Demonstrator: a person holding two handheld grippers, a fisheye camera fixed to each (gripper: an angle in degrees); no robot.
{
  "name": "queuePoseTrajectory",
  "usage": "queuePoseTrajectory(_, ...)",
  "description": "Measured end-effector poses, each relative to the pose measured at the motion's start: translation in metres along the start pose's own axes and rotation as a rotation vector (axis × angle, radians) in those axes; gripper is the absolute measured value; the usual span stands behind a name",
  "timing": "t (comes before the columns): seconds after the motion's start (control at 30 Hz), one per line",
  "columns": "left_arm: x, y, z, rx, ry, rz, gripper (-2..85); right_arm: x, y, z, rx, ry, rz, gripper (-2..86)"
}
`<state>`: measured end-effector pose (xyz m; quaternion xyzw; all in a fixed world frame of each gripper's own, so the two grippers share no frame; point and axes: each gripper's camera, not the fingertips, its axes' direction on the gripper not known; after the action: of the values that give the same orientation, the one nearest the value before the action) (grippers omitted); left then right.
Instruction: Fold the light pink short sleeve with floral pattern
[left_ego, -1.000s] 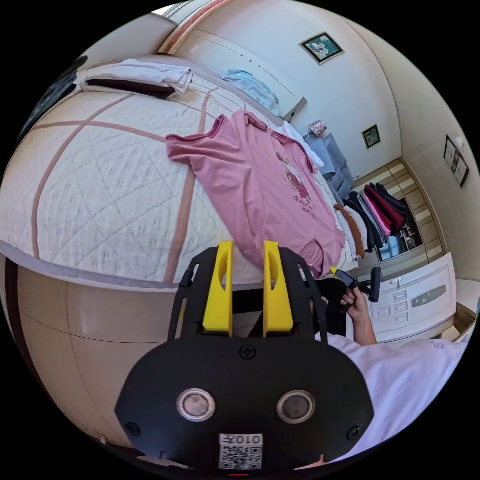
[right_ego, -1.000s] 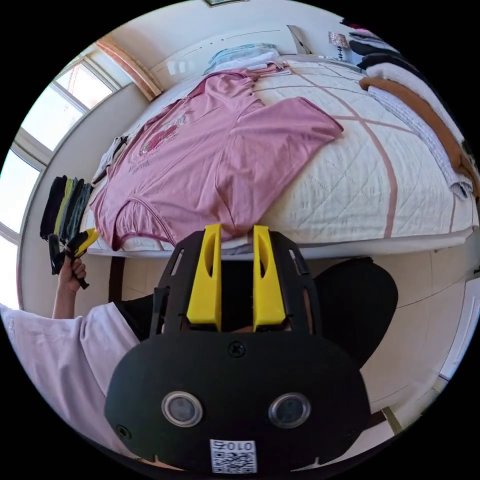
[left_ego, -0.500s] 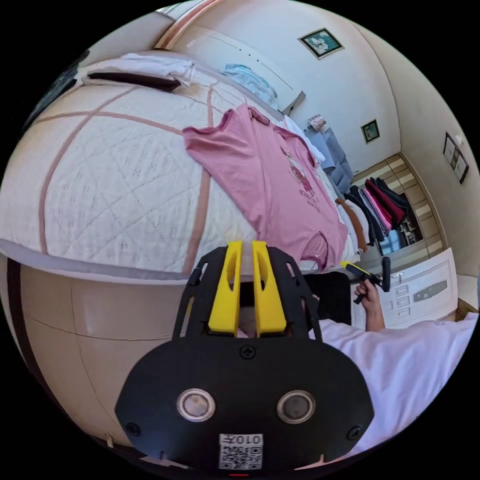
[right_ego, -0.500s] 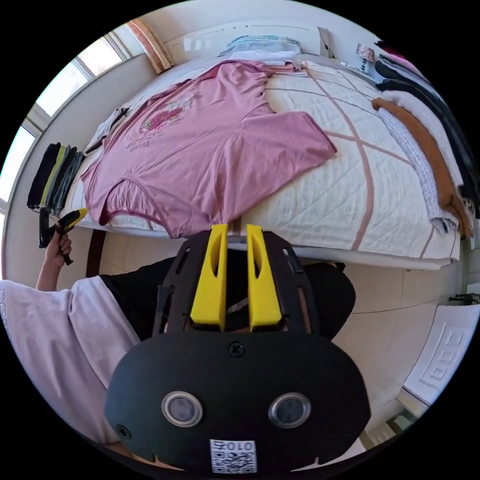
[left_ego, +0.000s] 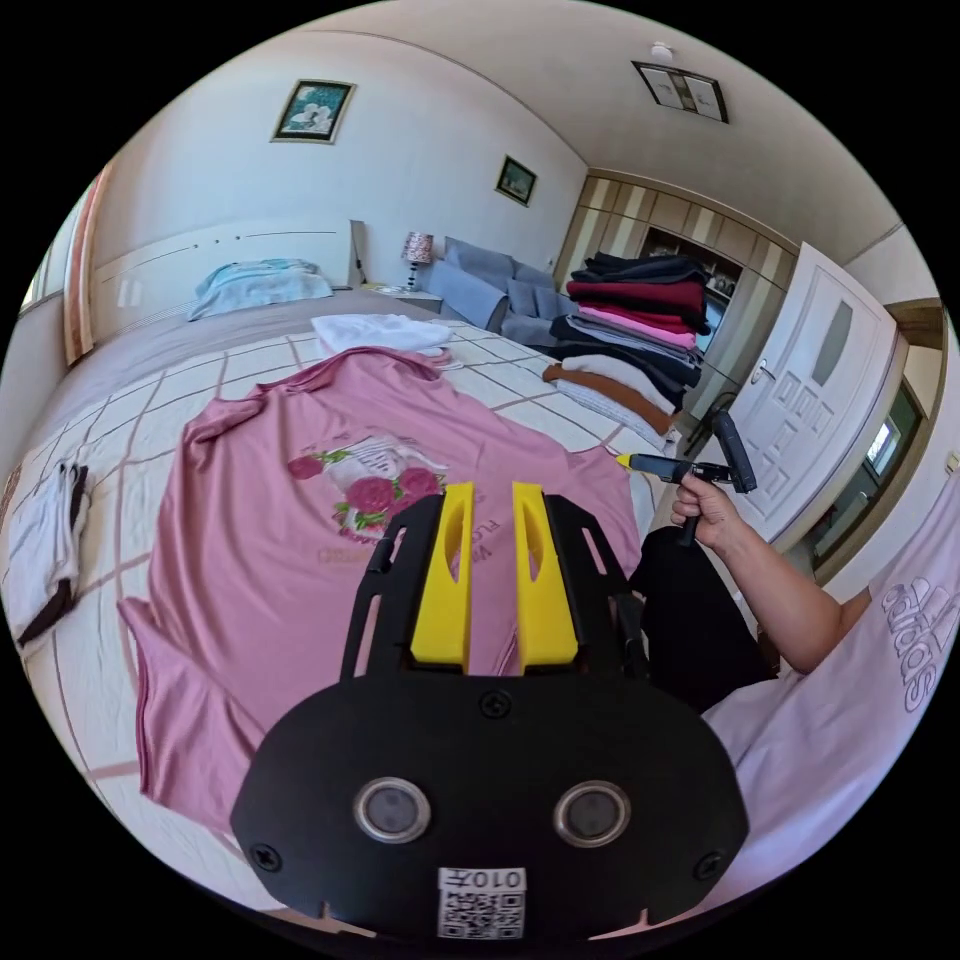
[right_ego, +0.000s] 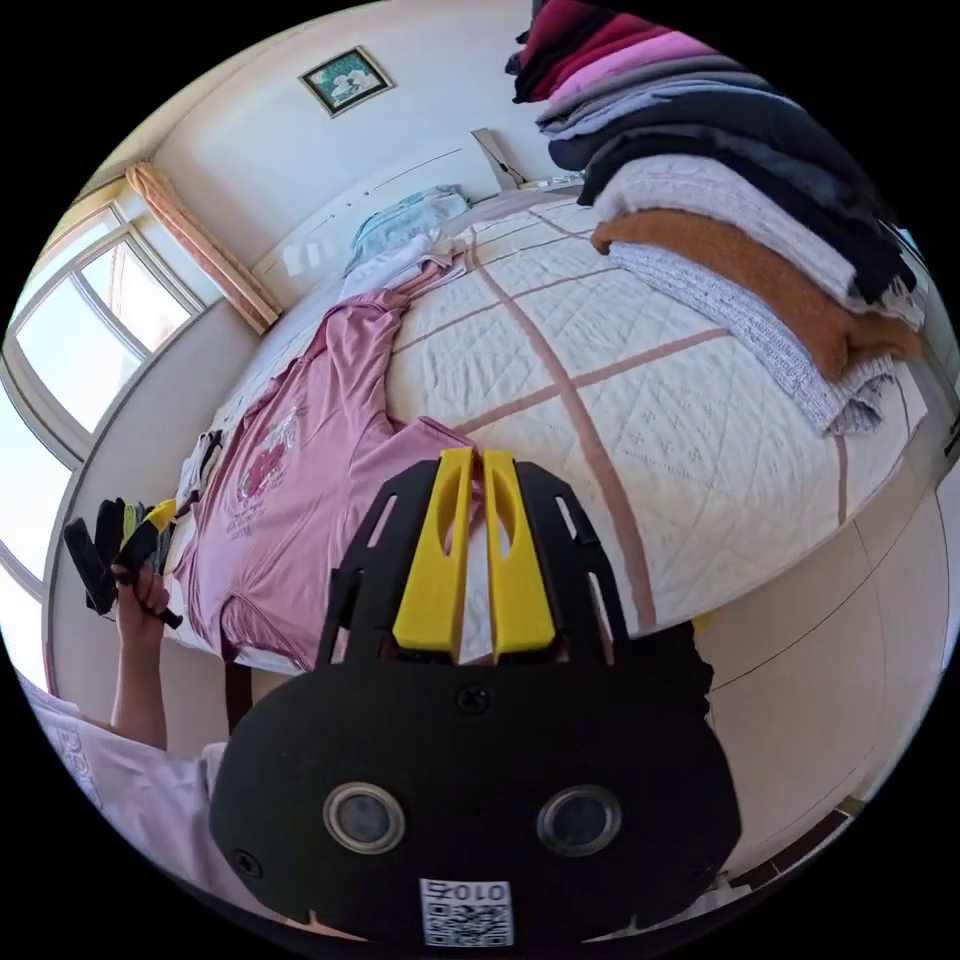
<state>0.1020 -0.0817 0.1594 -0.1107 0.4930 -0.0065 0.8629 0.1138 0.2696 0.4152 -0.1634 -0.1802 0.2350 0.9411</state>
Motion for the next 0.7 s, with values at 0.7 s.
queuePoseTrajectory(0.7, 0.045, -0.088, 0.162, -0.285, 0.063, -0.064, 11.9, -0.226, 0.09, 0.068, -0.242, -0.174, -0.781, 3.6)
